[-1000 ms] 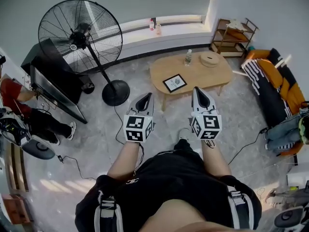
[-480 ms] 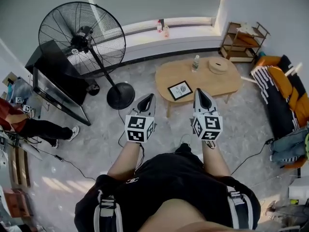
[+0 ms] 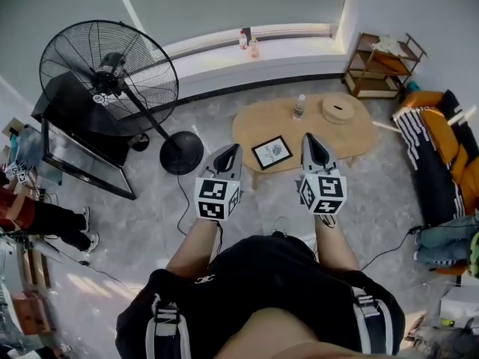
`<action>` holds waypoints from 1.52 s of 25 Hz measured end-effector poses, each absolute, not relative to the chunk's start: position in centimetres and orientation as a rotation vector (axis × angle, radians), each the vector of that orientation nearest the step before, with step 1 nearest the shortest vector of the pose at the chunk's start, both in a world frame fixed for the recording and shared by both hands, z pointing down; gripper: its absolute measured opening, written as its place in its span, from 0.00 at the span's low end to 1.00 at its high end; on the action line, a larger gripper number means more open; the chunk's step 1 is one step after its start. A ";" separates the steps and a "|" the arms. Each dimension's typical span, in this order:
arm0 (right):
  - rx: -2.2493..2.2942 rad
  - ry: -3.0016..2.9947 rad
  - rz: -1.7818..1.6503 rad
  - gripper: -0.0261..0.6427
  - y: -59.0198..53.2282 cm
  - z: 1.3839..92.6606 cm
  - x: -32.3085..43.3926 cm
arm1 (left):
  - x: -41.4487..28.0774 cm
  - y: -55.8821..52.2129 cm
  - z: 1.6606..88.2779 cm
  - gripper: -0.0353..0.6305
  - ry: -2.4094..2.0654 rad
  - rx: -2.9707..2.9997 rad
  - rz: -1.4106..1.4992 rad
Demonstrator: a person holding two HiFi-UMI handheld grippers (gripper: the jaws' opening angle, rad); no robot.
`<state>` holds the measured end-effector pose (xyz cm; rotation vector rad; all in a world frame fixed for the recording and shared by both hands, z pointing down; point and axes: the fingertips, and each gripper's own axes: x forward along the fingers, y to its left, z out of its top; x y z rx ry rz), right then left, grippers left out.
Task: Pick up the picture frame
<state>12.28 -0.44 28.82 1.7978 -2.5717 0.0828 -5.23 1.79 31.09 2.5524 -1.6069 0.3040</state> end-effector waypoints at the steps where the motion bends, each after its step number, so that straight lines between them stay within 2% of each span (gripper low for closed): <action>1: 1.791 -2.570 0.089 0.06 -1.8 29.0 12.9 | -4.6 0.5 31.2 0.09 -1.608 2.548 0.308; 15: 1.703 -2.558 0.166 0.06 -18.1 31.3 19.0 | 2.3 -14.0 33.5 0.09 -1.603 2.492 0.400; 27: 1.706 -2.475 0.205 0.06 -26.9 34.4 14.4 | -3.0 -25.0 35.6 0.09 -1.507 2.497 0.381; 34: 1.590 -2.421 0.281 0.06 -30.7 38.7 13.3 | -4.8 -28.5 39.8 0.09 -1.442 2.415 0.413; 36: 1.556 -2.399 0.319 0.06 -31.4 40.3 13.4 | -5.0 -28.9 41.4 0.11 -1.427 2.383 0.443; 37: 1.536 -2.386 0.339 0.07 -31.7 41.2 13.4 | -5.1 -29.0 42.2 0.15 -1.419 2.365 0.456; 38: 1.515 -2.370 0.358 0.11 -31.9 42.1 13.4 | -5.3 -29.1 43.0 0.22 -1.411 2.347 0.471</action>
